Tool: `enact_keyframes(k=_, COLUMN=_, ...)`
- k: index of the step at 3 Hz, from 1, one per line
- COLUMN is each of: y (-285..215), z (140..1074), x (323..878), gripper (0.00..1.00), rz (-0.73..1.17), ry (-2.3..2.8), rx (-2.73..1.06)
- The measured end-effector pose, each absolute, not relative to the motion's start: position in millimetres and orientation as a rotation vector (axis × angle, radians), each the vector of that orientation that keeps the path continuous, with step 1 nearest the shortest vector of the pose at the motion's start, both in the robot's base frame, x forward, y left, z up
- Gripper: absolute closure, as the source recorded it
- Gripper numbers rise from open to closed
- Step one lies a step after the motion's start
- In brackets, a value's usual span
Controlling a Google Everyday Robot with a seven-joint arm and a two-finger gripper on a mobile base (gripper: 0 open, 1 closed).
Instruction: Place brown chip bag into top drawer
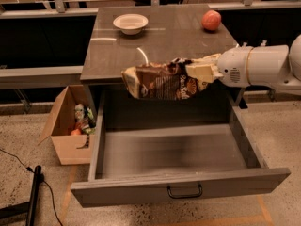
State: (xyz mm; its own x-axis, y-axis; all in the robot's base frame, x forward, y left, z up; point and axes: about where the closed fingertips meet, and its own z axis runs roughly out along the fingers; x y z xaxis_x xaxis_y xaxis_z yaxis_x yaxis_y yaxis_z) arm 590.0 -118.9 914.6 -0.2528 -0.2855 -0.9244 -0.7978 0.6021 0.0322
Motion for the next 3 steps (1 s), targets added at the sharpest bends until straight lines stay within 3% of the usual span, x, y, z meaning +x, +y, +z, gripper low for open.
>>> enact_keyframes(k=1, y=-102.4, z=913.0, x=558.9, gripper=1.0, rz=0.689, ry=1.794, rx=-0.93)
enact_keyframes(k=2, y=-97.5, z=910.4, x=543.7, gripper=0.86, rz=0.705, ry=1.801, rx=-0.946)
enact_keyframes(k=3, y=-94.4, z=901.4, x=534.0, gripper=0.63, rz=0.7, ry=1.828, rx=-0.956)
